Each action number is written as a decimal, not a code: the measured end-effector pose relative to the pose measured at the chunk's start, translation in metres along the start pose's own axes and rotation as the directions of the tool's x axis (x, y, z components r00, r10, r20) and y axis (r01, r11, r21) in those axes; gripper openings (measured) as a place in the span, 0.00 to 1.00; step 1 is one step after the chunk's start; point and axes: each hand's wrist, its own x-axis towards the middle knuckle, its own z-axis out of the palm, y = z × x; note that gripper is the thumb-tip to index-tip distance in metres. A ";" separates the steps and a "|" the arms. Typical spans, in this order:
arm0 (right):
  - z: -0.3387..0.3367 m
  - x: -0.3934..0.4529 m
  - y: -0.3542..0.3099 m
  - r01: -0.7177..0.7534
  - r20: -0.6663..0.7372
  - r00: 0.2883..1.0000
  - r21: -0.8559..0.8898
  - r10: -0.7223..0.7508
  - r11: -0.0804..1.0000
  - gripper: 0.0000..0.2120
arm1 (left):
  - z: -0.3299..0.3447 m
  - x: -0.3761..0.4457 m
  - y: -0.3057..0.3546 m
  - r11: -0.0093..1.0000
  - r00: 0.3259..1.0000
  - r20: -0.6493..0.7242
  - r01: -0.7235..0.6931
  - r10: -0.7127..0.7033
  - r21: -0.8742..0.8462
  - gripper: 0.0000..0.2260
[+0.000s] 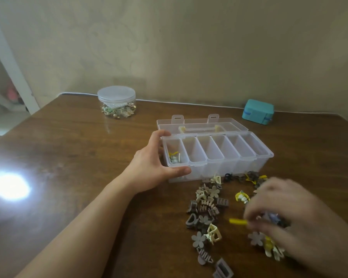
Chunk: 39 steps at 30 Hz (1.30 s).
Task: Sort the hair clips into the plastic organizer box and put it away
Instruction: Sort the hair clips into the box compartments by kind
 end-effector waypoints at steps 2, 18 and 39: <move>-0.011 0.029 -0.004 -0.074 -0.044 0.996 0.142 0.081 0.987 0.05 | 0.000 0.000 -0.001 1.000 1.000 -0.005 -0.003 0.003 0.003 0.42; -0.012 0.085 0.047 -0.162 -0.395 0.877 0.294 0.274 0.942 0.02 | 0.000 0.001 -0.003 1.000 0.999 -0.033 -0.009 0.010 0.025 0.43; -0.019 -0.034 0.092 -0.637 0.149 0.763 0.002 0.629 0.771 0.04 | 0.016 -0.006 0.021 0.996 0.999 0.033 -0.033 0.030 0.087 0.41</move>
